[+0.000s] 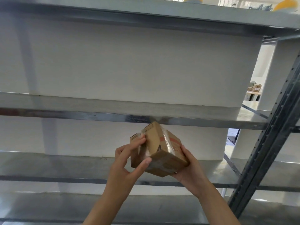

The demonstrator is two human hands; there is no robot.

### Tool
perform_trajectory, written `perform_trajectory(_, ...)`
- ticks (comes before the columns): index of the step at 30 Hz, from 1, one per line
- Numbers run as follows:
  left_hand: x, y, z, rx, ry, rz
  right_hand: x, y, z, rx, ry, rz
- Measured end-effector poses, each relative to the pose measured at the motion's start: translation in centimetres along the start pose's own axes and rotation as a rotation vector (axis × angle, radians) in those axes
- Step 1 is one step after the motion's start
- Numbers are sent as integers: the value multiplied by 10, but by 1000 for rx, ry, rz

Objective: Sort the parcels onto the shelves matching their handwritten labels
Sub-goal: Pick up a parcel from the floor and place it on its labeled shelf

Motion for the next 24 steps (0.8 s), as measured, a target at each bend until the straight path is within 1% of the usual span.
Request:
perform_trajectory(3,0,4,5,85,43,-13,0,-5,2,-26,18,27)
perform_trajectory(6,-4,4,0,170,83,17,0,-6,1,-51,19,43)
perform_trajectory(10,-9,4,2,377,-1,96,0,-5,0,-103,28,59)
perform_trajectory(16,-9,3,1,599,-114,134,-4,-5,2,10,75,75)
perform_trajectory(19,-11,3,1,711,-198,154,-8,-5,3,41,60,80)
perform_trajectory(22,-13,1,2,746,-306,152,-12,-6,5,41,25,78)
perform_trajectory(24,-13,0,4,675,-342,106,-13,-4,3,66,-6,85)
Point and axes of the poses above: each hand's wrist, its own x-axis away from the middle knuckle, its own y-axis out of the palm, z = x × y, the point moved 2 cm from there along -x, towards the middle knuckle
